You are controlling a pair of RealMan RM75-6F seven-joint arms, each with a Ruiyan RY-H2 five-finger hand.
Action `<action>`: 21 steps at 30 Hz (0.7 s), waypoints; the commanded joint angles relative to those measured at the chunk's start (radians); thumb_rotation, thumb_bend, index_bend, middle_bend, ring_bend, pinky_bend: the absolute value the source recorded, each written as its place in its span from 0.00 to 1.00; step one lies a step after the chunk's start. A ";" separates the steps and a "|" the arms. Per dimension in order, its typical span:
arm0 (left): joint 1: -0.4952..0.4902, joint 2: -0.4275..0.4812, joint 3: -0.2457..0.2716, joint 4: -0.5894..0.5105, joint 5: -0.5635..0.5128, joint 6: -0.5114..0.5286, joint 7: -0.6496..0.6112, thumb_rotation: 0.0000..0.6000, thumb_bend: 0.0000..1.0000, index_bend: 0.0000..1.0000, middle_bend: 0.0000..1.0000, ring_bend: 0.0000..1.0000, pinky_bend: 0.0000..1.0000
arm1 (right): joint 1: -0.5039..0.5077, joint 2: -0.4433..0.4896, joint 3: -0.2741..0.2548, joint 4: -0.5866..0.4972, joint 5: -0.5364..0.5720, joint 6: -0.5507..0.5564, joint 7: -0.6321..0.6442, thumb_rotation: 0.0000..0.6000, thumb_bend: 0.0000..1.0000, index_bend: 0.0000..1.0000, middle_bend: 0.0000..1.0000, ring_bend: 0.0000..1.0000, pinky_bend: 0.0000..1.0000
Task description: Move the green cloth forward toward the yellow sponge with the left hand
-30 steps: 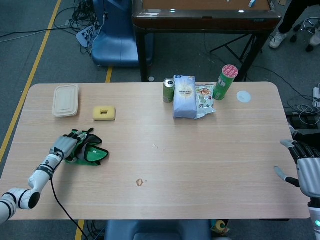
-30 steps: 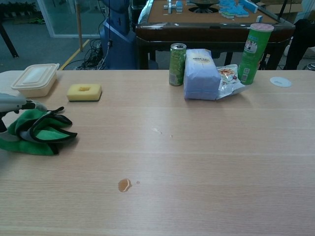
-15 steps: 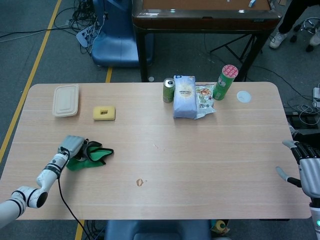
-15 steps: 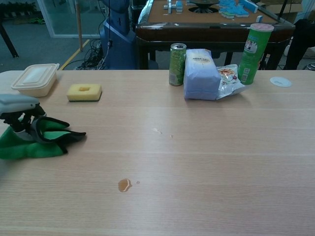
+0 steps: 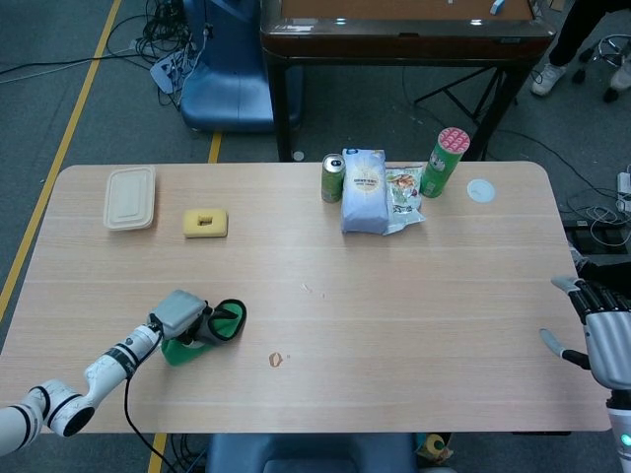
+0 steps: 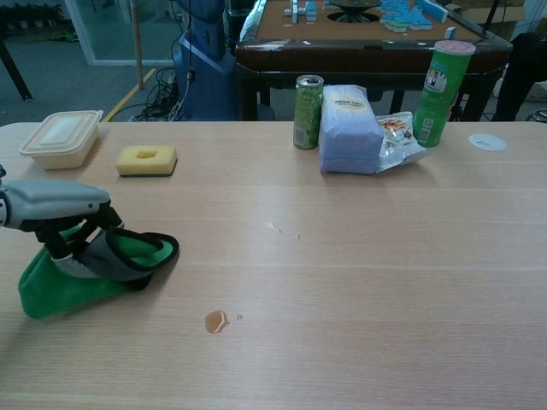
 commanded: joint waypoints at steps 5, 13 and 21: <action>-0.032 -0.011 0.052 -0.072 0.081 0.017 -0.008 1.00 0.23 0.67 0.69 0.69 0.85 | -0.011 0.008 -0.005 -0.008 -0.004 0.012 -0.001 1.00 0.26 0.24 0.28 0.24 0.31; -0.081 -0.101 0.073 -0.061 0.096 -0.042 -0.023 1.00 0.23 0.64 0.69 0.69 0.85 | -0.026 0.013 -0.013 -0.011 -0.018 0.034 0.008 1.00 0.26 0.24 0.28 0.24 0.31; -0.133 -0.159 0.078 -0.069 0.126 -0.057 -0.079 1.00 0.23 0.64 0.69 0.68 0.85 | -0.037 0.014 -0.016 -0.009 -0.020 0.044 0.014 1.00 0.26 0.24 0.28 0.24 0.31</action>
